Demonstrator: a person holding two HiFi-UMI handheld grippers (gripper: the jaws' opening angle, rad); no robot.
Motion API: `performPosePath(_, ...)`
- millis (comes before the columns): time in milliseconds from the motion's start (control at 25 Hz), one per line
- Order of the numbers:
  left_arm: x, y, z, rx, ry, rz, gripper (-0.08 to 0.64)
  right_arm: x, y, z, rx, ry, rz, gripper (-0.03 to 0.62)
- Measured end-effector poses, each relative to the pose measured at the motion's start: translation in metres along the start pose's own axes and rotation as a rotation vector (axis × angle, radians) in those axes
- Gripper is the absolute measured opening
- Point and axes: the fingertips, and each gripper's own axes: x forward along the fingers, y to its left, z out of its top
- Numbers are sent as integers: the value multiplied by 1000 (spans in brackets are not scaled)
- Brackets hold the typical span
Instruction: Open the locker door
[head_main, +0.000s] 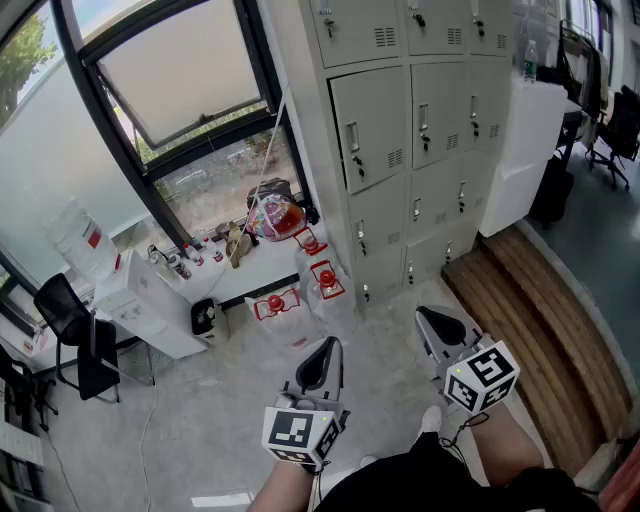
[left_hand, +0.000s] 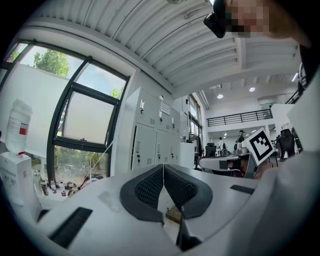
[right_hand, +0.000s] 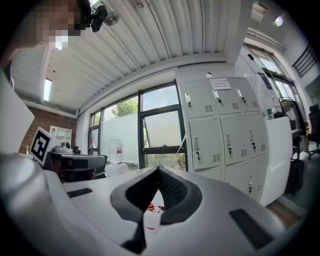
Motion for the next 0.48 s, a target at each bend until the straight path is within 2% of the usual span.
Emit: performPosePath(480,-5,6,-3,0,1,-11,20,5,6,1,-6,-20,-3,54)
